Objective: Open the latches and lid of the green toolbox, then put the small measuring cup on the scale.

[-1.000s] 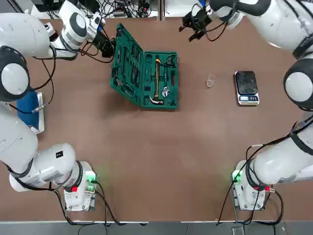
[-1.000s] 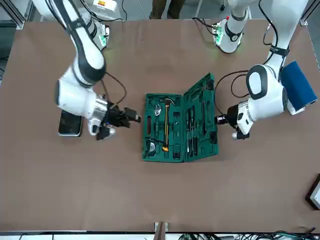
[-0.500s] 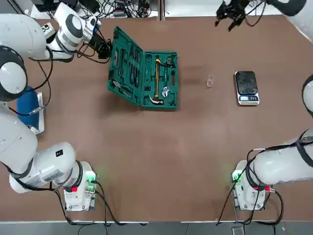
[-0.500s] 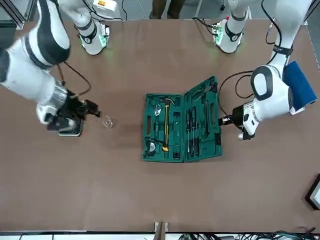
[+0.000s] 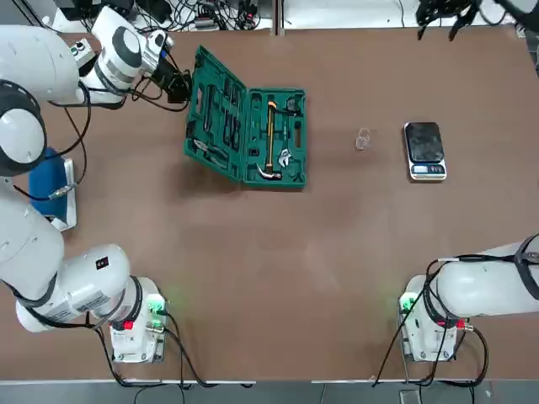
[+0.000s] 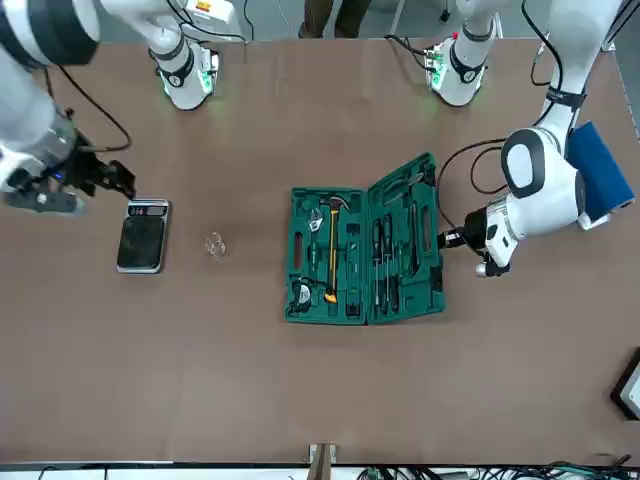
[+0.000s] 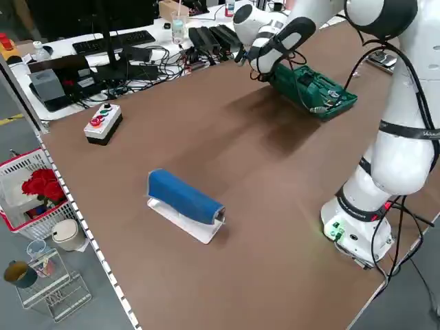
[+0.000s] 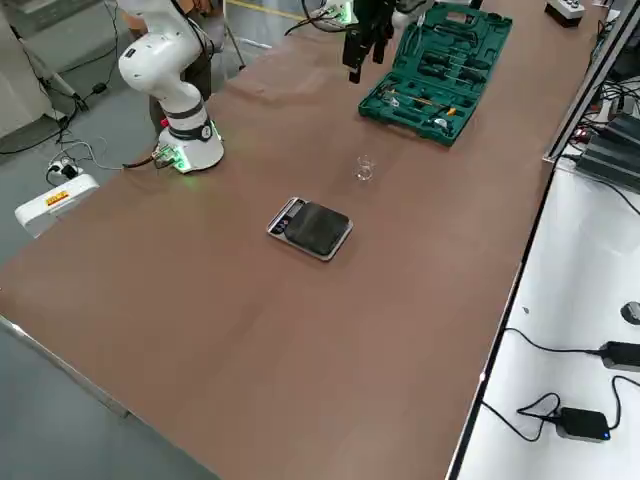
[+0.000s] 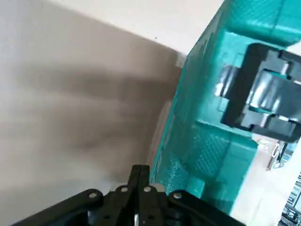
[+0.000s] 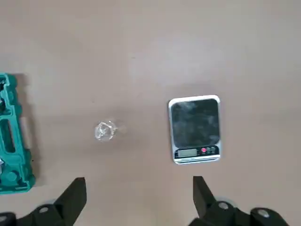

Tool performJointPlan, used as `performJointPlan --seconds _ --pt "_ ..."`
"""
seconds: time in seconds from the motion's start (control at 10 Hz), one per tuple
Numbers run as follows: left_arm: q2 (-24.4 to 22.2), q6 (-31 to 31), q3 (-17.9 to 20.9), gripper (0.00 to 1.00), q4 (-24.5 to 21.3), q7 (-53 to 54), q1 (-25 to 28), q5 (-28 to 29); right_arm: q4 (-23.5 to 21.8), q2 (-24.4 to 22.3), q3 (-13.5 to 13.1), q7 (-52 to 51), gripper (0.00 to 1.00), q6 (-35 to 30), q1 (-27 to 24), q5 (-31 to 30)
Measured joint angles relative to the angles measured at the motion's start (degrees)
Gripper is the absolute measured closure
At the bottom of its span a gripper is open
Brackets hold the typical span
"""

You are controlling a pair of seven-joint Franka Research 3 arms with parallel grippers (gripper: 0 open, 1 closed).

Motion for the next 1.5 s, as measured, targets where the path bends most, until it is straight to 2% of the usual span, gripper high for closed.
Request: performJointPlan --seconds 0.2,0.5,1.0,1.2,1.5 --pt "-0.4 0.0 0.1 0.99 -0.5 0.9 0.8 0.0 1.1 0.0 -1.6 -1.9 0.00 -0.2 -2.3 0.0" --pt "-0.4 0.0 0.2 0.99 -0.7 0.9 0.9 0.2 1.3 0.1 -1.6 -2.9 0.00 -0.2 -6.5 0.0" --pt "-0.2 0.5 0.4 0.99 -1.5 0.9 2.7 2.7 0.3 0.7 -0.4 -2.9 0.00 0.1 -6.6 0.1" --pt "0.4 1.0 0.4 0.99 -1.8 0.9 3.0 3.4 -3.0 1.0 1.6 -2.9 0.00 3.7 -6.5 0.1" --pt "1.2 2.2 0.4 0.99 -1.9 0.9 3.2 3.4 -11.7 1.6 4.5 -2.7 0.00 14.3 -6.5 0.5"
